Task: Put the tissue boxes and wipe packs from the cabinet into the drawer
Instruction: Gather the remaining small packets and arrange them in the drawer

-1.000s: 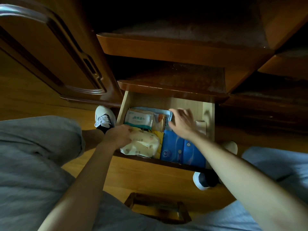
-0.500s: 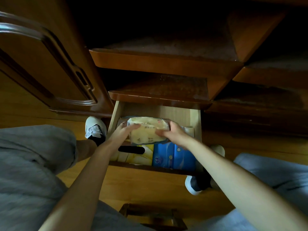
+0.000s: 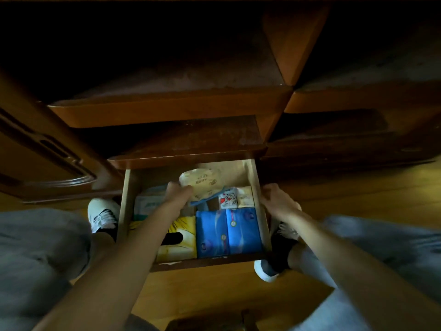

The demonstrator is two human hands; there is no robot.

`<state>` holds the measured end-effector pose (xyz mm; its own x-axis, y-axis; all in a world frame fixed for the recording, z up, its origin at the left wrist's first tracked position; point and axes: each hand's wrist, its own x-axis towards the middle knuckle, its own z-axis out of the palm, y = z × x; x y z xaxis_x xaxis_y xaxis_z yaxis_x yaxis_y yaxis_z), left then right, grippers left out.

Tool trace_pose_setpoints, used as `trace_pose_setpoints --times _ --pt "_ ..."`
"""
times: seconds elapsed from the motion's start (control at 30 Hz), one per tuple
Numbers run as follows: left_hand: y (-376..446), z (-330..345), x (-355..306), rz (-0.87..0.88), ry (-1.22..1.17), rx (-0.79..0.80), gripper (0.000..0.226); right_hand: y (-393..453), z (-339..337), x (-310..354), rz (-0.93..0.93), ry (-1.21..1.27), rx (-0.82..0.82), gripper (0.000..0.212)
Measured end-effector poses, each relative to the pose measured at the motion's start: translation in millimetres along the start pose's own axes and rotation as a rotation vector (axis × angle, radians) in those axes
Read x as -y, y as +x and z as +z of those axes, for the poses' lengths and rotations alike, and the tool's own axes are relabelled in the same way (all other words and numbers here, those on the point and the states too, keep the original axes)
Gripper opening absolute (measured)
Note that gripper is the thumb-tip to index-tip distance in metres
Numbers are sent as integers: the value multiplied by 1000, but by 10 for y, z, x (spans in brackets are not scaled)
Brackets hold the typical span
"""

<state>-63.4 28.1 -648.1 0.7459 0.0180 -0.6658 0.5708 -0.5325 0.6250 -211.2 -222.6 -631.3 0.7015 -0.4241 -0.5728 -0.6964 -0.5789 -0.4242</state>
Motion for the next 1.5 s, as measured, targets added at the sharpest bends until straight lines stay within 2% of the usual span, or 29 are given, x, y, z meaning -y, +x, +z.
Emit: trace_pose_setpoints --times 0.13,0.27,0.37,0.47,0.57,0.67,0.8,0.93,1.07,1.23,1.37,1.5 --pt "222 247 -143 33 39 28 36 102 165 -48 -56 -105 69 41" --pt "454 583 -308 73 96 78 20 134 185 -15 -59 -161 103 39" --pt "623 858 -421 70 74 145 28 145 170 15 -62 -200 118 40" --pt "764 1020 -437 67 245 130 38 150 161 41 -54 -222 135 40" --pt "824 1014 -418 86 457 63 37 130 175 65 -28 -244 130 36" --pt "827 957 -423 117 604 109 39 111 183 81 -21 -249 129 34" --pt "867 906 -478 136 595 237 44 92 183 77 -38 -224 124 36" --pt "854 861 -538 139 639 196 42 50 179 77 -43 -181 101 36" --pt "797 907 -472 431 953 83 45 37 184 91 -41 -177 91 38" --pt "776 1050 -438 531 1029 331 82 50 202 57 -45 -154 77 37" --pt "781 1170 -378 612 998 351 67 44 177 79 -35 -158 91 36" --pt "749 1167 -315 606 930 430 49 47 169 81 -33 -183 92 32"
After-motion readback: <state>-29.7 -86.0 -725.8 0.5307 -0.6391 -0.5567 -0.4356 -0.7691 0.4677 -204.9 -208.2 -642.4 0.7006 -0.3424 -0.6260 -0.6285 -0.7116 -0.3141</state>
